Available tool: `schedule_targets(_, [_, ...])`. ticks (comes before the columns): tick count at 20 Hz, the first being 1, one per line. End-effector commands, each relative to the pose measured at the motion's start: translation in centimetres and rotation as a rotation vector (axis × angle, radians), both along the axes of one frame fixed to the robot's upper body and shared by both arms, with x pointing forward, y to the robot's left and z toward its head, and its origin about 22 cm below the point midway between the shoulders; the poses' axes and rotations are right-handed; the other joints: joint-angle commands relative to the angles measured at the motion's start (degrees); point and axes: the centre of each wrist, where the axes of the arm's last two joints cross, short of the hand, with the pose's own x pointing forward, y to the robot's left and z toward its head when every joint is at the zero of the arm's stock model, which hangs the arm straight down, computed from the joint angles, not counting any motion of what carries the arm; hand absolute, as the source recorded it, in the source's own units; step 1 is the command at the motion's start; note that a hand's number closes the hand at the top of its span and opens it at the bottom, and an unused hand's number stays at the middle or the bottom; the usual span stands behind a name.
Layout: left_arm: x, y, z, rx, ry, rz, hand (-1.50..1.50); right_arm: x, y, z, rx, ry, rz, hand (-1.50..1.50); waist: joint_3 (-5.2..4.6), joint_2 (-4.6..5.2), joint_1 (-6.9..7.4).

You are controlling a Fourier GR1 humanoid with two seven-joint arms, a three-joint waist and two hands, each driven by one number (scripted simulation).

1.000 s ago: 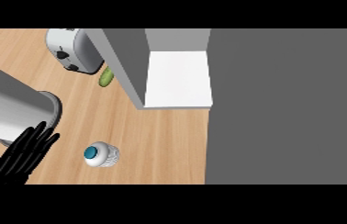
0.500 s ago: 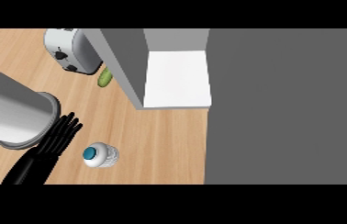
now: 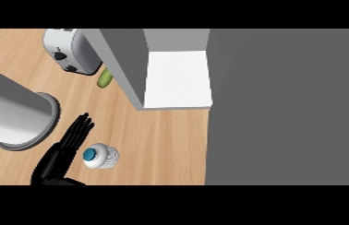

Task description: Pick up the bottled water, place it into the cabinet and close the cabinet

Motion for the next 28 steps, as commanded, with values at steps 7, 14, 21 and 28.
schedule_targets(7, [1.4, -0.8, -5.9, -0.06, 0.076, -0.053, -1.5, -2.0, 0.9, 4.2, 0.005, -0.05, 0.007, -1.5, -0.08, 0.13, -0.51])
schedule_targets(14, [0.0, 0.0, -8.2, -0.152, 0.118, -0.107, -1.5, -2.8, 0.4, 2.5, 0.002, -0.036, 0.026, -1.5, -0.04, -0.02, -0.38])
schedule_targets(21, [0.2, -2.0, -10.1, -0.229, 0.102, -0.037, 1.5, -2.8, 0.1, 2.5, 0.008, -0.03, 0.016, -1.5, -0.1, 0.17, -0.51])
schedule_targets(28, [0.8, -2.8, -10.3, -0.324, 0.119, -0.044, 1.5, -2.2, 0.3, 2.8, 0.008, -0.049, 0.012, -1.5, -0.13, 0.29, -0.19])
